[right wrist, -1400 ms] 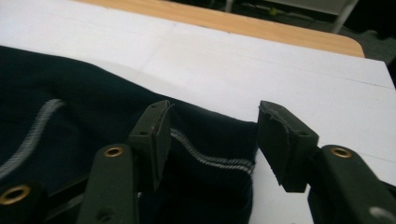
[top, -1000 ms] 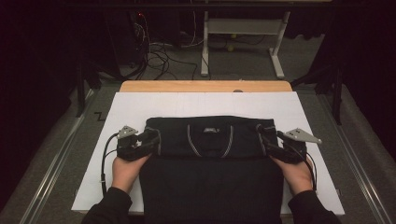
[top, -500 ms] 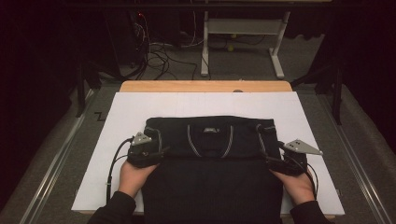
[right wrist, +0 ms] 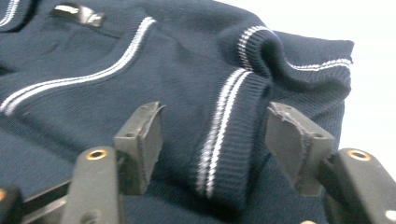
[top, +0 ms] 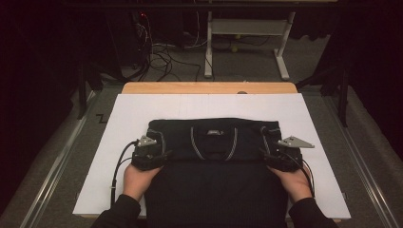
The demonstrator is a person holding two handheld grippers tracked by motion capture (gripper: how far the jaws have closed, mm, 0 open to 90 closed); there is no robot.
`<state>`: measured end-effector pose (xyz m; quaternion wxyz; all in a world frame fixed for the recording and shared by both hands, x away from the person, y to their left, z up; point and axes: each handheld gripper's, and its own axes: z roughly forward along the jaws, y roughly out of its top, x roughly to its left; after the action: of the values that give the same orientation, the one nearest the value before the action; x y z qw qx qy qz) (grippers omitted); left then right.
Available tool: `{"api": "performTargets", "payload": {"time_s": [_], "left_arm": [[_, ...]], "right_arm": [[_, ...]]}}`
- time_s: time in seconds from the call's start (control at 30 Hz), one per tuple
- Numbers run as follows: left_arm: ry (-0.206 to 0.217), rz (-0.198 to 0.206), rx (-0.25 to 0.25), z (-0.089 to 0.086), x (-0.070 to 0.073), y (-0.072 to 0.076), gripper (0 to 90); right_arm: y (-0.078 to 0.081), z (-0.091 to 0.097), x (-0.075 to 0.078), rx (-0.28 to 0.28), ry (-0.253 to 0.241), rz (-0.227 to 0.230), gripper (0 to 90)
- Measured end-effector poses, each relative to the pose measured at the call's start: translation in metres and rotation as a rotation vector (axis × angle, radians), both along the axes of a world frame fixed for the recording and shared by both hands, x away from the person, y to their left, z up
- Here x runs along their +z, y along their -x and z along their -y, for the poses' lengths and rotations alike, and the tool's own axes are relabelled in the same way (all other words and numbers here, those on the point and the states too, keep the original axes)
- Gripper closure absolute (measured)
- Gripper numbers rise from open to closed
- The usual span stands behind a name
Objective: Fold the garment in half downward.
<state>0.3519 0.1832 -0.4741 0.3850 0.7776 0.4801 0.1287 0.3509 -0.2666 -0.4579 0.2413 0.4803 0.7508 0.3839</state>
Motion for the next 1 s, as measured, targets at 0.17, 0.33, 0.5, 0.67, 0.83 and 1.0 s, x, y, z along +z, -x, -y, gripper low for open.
{"api": "performTargets", "payload": {"time_s": [0.17,0.33,0.5,0.67,0.83,1.0], "left_arm": [[0.004,0.005,-0.011,0.001,-0.002,0.001,55.4],[0.006,0.019,-0.011,0.000,-0.002,0.001,63.7],[0.006,0.049,-0.012,0.000,0.001,0.006,69.0],[0.012,0.062,-0.010,0.000,0.002,0.008,69.8],[0.010,0.071,-0.012,-0.001,0.004,0.009,70.3],[0.013,0.093,-0.014,-0.001,0.008,0.011,70.7]], "right_arm": [[-0.007,-0.002,-0.005,0.004,0.003,-0.037,45.0],[-0.011,-0.003,-0.005,0.002,0.002,-0.038,57.2],[-0.010,-0.004,-0.006,-0.001,0.013,-0.043,63.5],[-0.013,-0.003,-0.006,-0.010,0.022,-0.050,57.8],[-0.015,-0.003,-0.005,-0.007,0.023,-0.032,71.5],[-0.009,-0.004,0.001,0.002,0.033,0.014,82.3]]}}
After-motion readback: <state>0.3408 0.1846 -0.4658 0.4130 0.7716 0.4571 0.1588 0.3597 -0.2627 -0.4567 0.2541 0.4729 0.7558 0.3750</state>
